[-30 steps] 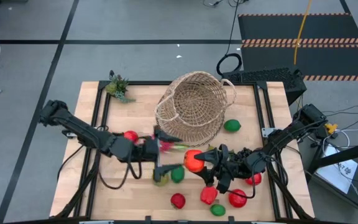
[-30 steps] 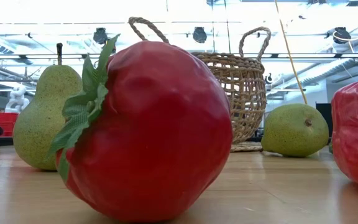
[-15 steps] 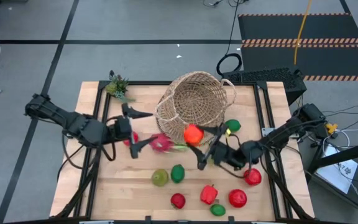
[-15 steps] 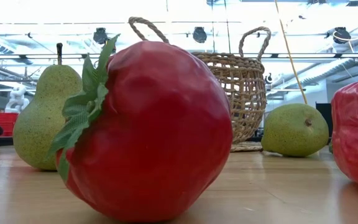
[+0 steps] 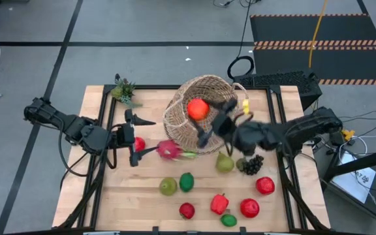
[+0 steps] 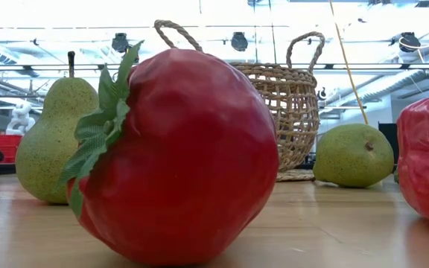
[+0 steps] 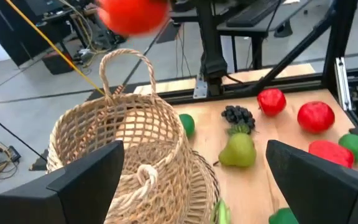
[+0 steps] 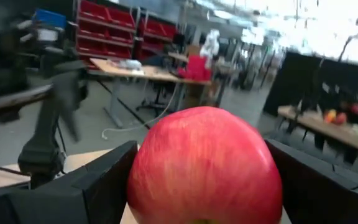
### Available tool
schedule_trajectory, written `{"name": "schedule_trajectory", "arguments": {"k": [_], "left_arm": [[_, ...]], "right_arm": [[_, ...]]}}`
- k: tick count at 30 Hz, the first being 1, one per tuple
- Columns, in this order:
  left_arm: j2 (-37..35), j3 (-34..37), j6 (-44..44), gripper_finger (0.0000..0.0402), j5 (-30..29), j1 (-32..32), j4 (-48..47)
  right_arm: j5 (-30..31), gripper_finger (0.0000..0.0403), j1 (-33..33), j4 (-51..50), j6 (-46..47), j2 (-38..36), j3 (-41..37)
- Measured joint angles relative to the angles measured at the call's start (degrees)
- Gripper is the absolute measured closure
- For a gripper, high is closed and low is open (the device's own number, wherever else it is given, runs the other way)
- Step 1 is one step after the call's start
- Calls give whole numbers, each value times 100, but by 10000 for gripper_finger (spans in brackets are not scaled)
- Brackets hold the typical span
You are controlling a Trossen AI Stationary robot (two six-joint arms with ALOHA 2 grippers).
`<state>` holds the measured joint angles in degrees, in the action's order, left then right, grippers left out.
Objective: Build produce basket
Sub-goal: Put the red apple into the basket
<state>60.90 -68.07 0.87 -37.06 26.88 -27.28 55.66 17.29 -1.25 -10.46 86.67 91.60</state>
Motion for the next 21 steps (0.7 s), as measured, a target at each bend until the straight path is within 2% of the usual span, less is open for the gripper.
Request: {"name": "schedule_trajectory", "arguments": {"k": [4,8,14,21], "left_arm": [[-27,0,10,62,11,158,-4],[-63,0,11,124,12,282,1],[-66,0,13,193,11,342,1],[-66,0,-24,224,10,342,1]], "right_arm": [[-526,71,-314,-1427,919,0,758],[-1088,71,-564,-2290,1397,0,1263],[-1758,71,-912,-2866,1569,2,1708],[-2315,71,-1332,-3388,1585,0,1940]]}}
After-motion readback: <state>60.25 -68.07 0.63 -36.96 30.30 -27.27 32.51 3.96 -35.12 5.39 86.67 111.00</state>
